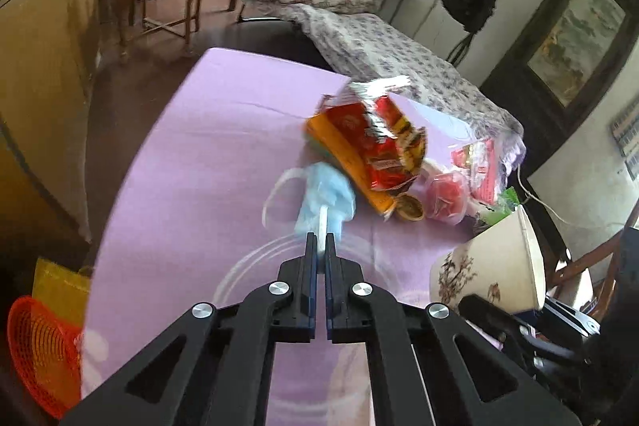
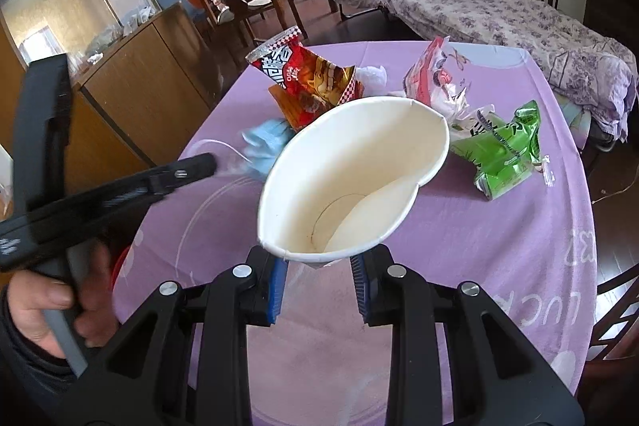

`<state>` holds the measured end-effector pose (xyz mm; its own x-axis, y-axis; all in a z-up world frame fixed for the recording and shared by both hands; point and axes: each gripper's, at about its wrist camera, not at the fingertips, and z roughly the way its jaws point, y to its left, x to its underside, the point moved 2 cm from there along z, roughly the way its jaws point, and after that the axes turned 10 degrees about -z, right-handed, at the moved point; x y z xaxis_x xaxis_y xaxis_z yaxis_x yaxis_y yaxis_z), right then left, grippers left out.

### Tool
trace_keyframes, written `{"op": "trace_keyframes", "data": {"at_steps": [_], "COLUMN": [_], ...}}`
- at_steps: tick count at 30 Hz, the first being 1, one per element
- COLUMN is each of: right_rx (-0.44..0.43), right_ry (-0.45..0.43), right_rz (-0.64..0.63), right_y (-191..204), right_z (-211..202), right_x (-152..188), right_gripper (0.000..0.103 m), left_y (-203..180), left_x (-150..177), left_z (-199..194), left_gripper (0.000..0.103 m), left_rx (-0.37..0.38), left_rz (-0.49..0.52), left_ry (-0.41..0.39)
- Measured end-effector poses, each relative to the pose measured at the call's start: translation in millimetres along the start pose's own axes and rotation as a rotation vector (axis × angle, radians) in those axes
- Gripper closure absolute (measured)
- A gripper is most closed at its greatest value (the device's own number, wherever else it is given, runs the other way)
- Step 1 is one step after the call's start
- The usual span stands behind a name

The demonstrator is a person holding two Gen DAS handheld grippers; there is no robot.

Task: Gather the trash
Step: 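Grasp the blue face mask with the left gripper while the right gripper holds the cup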

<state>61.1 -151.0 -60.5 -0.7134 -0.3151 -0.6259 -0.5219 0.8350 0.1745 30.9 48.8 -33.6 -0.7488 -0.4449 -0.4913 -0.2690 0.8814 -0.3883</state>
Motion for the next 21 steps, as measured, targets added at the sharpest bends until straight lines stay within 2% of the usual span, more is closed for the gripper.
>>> {"op": "trace_keyframes", "data": {"at_steps": [6,8,9,10,15,18,21], "right_rx": [-0.009,-0.009,-0.010,-0.010,-0.013,-0.007,0.000], "right_ry": [0.002,0.007,0.009,0.010,0.006,0.008,0.016], "right_rz": [-0.012,-0.011,-0.009,-0.006,-0.016,-0.016,-0.008], "right_y": [4,4,4,3,6,6,3], "right_z": [0,0,1,1,0,2,4], "right_x": [0,0,0,0,0,1,1], "right_gripper": [0.072,0.072,0.072,0.071,0.071,0.071,0.071], "left_y": [25,35,38,43,37,17,3], "left_x": [8,10,10,10,2,-4,-6], "left_z": [-17,-19,-19,-21,-25,-13,3], "left_gripper": [0.099,0.079,0.044,0.032,0.029,0.022,0.022], "left_rx": [-0.065,-0.101,-0.118,-0.138,-0.124,-0.132,-0.148], "left_rz": [-0.006,-0.013,-0.015,-0.020,0.012,0.084,0.130], "left_ry": [0.022,0.043,0.057,0.053,0.022,0.017,0.025]}}
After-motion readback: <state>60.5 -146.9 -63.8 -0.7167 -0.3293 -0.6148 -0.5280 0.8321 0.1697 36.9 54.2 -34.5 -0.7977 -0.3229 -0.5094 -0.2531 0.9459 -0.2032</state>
